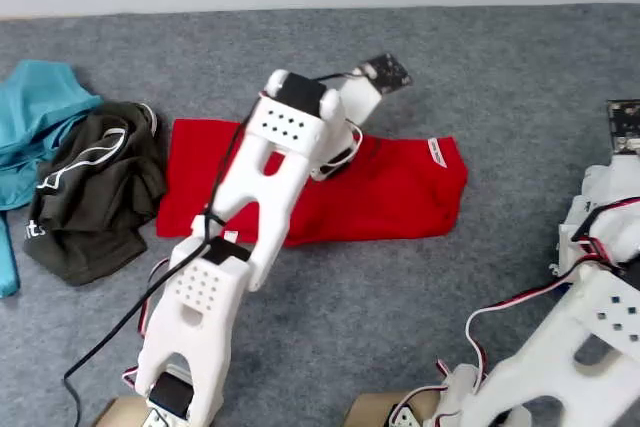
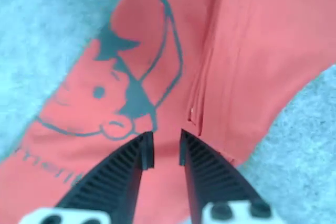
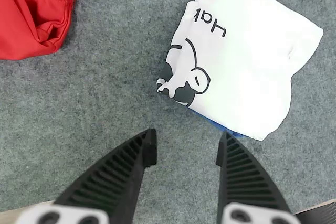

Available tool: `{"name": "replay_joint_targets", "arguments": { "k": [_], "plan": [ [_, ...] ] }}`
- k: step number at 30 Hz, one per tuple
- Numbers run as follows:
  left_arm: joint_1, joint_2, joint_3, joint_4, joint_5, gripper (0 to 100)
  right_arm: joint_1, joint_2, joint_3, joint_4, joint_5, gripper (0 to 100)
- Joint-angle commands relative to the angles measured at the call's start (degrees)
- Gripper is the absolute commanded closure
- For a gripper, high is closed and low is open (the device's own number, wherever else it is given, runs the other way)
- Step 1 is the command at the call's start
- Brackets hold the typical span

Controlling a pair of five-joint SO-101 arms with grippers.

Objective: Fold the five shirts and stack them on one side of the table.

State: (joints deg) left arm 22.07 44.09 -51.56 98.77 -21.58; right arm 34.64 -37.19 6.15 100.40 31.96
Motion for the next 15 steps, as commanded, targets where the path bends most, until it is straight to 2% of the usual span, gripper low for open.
{"name": "replay_joint_targets", "arguments": {
  "k": [1, 4, 9, 15],
  "plan": [
    [-2.9, -7.8, 2.9, 1.8, 3.7, 91, -0.7, -1.5, -0.8, 0.4, -0.3, 80.0],
    [-7.6, -10.9, 8.1, 1.8, 8.2, 91, -0.7, -1.5, -0.8, 0.9, -0.3, 80.0],
    [-19.3, -12.0, 13.7, 1.6, 12.2, 91, -0.6, -1.5, -0.5, 1.0, -0.4, 80.0],
    [-27.5, -8.3, 13.5, -1.3, 12.7, 91, -0.7, -0.9, 1.0, 0.6, -0.4, 80.0]
  ]
}}
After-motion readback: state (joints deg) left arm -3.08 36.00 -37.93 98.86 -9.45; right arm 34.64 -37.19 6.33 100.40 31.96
